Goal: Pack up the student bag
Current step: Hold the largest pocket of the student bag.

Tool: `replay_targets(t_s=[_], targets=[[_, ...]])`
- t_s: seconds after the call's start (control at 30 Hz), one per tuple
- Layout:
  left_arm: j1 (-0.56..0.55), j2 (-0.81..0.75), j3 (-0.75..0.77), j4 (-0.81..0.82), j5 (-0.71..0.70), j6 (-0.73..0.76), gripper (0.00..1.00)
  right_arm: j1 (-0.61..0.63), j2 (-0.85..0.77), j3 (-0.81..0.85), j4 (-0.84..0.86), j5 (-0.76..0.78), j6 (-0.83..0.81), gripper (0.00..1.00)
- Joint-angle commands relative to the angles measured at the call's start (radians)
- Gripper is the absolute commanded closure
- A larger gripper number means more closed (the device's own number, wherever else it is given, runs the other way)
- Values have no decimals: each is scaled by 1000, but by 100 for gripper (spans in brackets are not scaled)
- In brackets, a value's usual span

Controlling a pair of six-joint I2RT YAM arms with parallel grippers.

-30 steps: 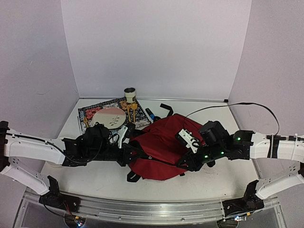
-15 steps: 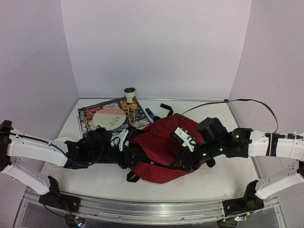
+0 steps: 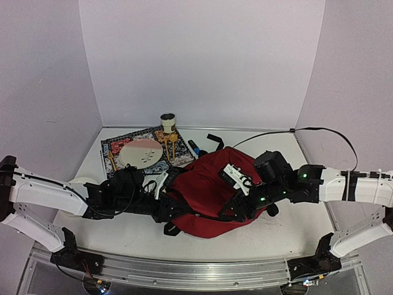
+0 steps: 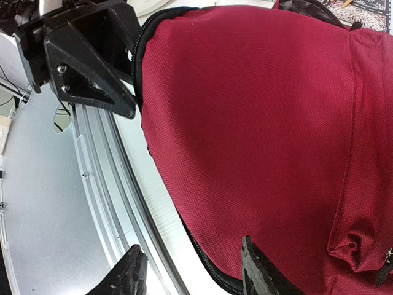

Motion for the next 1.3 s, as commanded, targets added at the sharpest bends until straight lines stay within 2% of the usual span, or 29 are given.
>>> replay_targets(t_s=[0.0, 0.2, 0.53, 0.77, 0.93, 1.03, 1.1, 1.2, 1.27], targets=[[0, 6, -11, 51, 65, 27, 69, 1, 18, 41, 5, -24, -17, 48], [0, 22, -6, 53, 87, 36, 75, 0, 33, 51, 5, -29, -23, 48], [-1, -3, -1, 53, 109, 36, 99, 4, 39, 45, 8, -42, -27, 48], [-1, -51, -14, 53, 135, 16, 100, 50, 100, 74, 8, -35, -74, 43], [-1, -80, -22, 51, 149, 2, 100, 56, 171, 104, 8, -26, -97, 44], [-1, -105, -39, 51, 126, 1, 100, 57, 191, 111, 5, -21, -106, 52], [-1, -129, -50, 47, 90, 2, 100, 57, 191, 107, -3, -14, -110, 66], [0, -155, -62, 30, 40, 8, 100, 57, 175, 92, -29, 29, -109, 95], [1, -167, -63, 15, 7, 11, 100, 57, 151, 74, -43, 52, -111, 100]])
